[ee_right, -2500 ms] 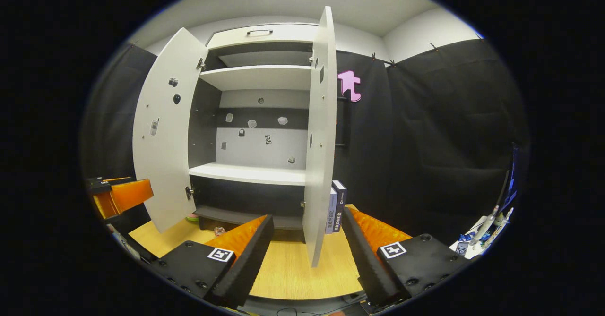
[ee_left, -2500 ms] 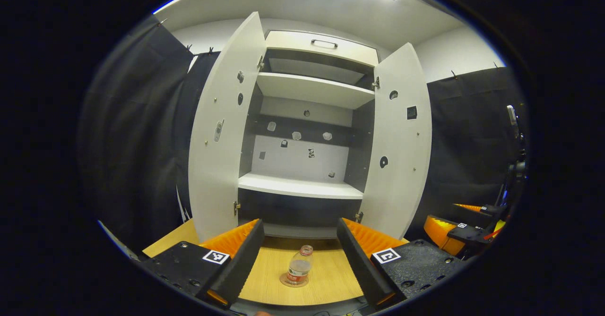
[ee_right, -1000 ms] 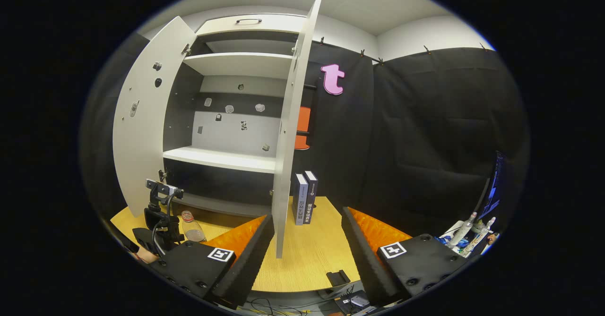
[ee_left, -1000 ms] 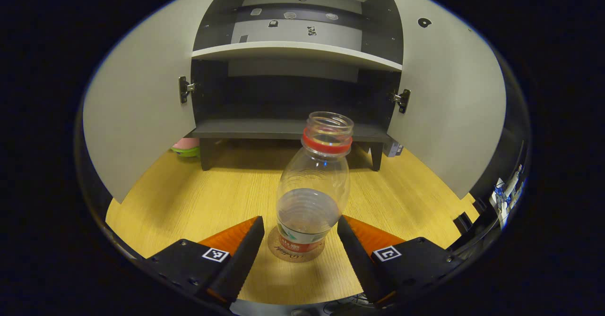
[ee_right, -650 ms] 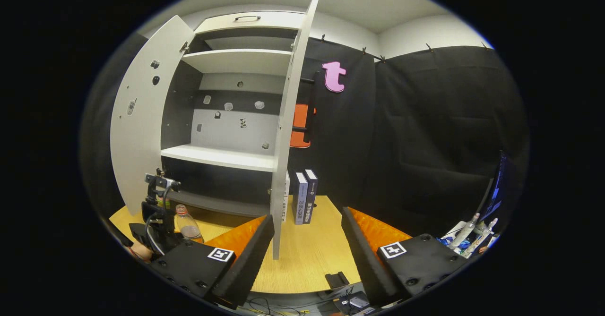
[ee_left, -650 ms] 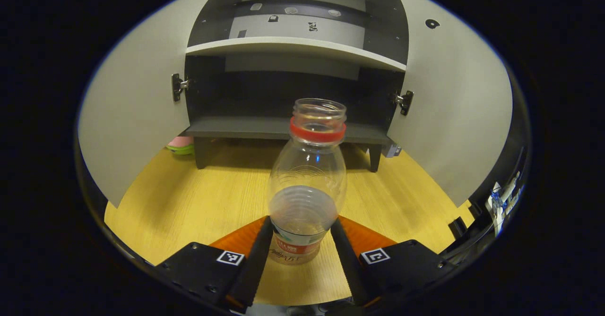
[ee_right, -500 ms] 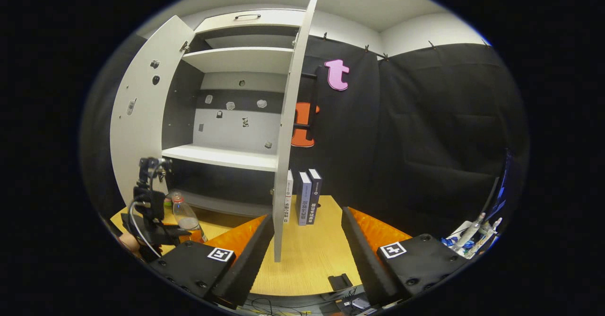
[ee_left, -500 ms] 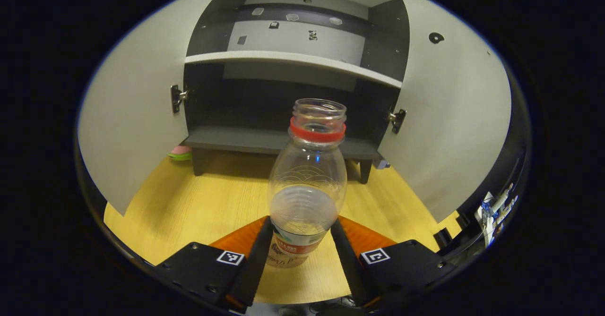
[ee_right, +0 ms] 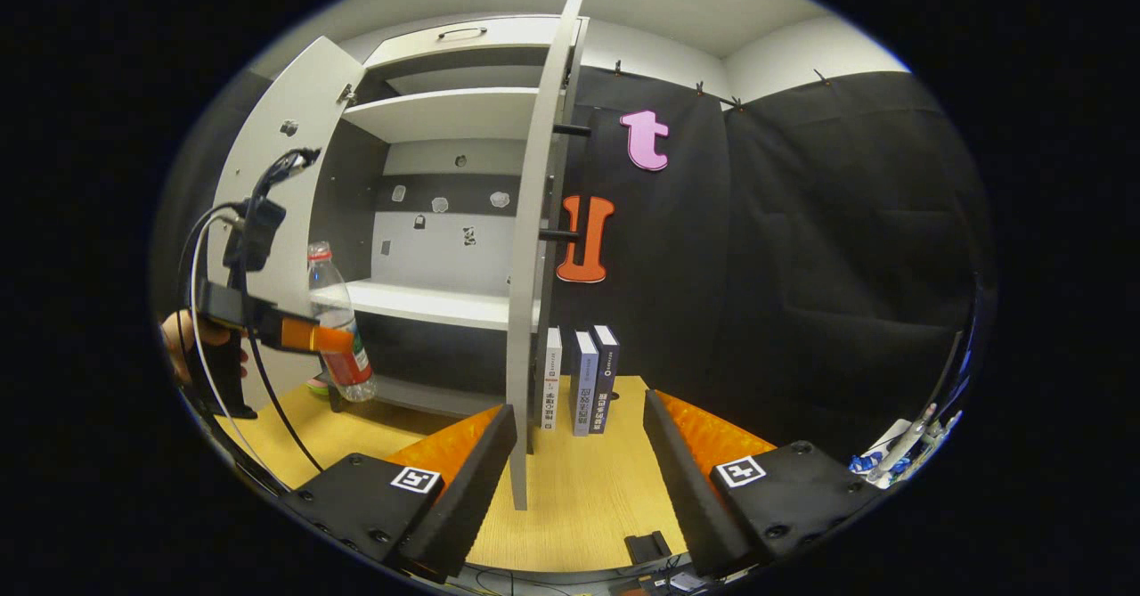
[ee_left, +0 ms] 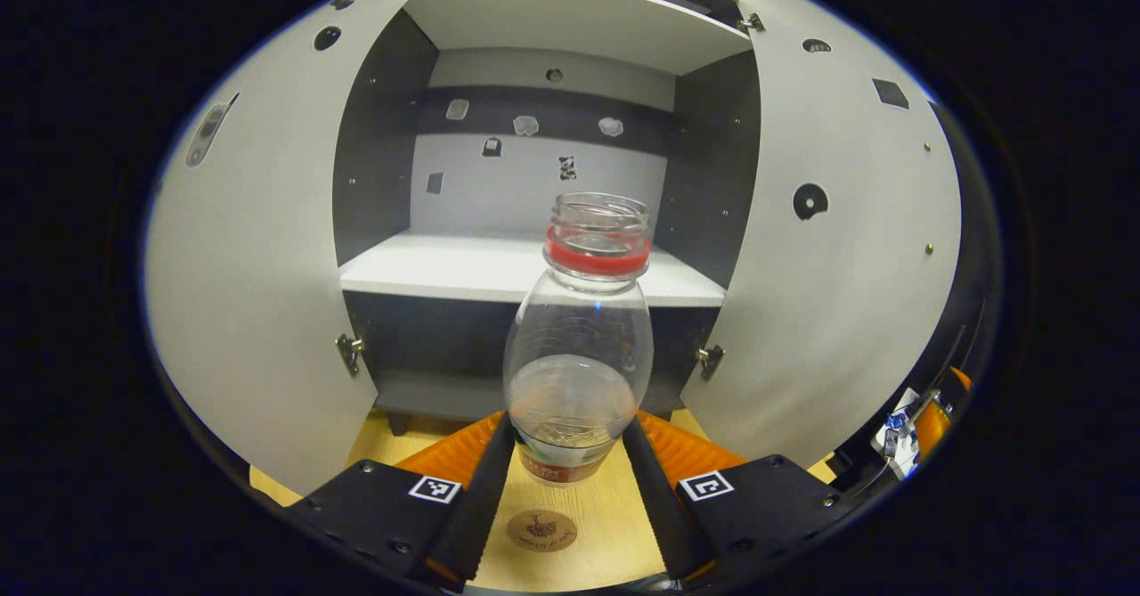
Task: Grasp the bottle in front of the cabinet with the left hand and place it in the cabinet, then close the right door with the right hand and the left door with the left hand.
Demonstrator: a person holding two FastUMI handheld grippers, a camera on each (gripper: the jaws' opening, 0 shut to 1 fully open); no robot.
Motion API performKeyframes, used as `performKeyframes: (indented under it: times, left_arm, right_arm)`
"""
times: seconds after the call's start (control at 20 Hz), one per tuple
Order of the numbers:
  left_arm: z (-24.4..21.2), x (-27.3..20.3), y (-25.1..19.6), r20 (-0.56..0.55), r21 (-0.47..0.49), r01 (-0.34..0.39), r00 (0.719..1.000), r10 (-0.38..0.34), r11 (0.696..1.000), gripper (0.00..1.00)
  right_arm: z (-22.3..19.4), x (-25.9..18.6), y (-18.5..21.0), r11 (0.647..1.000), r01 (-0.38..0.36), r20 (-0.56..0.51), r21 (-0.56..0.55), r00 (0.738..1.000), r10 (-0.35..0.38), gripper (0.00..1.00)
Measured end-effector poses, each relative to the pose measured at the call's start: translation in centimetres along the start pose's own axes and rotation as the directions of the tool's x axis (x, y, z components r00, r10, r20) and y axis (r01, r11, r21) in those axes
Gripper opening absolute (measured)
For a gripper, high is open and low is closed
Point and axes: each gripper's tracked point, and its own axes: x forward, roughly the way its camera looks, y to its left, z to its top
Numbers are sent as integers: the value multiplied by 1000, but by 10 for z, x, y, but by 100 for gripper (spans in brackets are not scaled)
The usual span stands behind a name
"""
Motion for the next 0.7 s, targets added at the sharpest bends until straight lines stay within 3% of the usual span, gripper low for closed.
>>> performKeyframes:
  times: [0.35, 0.7]
  left_arm:
    - [96, 48, 1, 103, 31, -36, 994, 33, 999, 75]
    - [136, 105, 8, 93, -11, -64, 994, 64, 998, 75]
  right_arm:
    - [-4, 8, -44, 1000, 26, 11, 3, 1000, -26, 96]
    - [-10, 9, -89, 996, 81, -11, 35, 997, -80, 96]
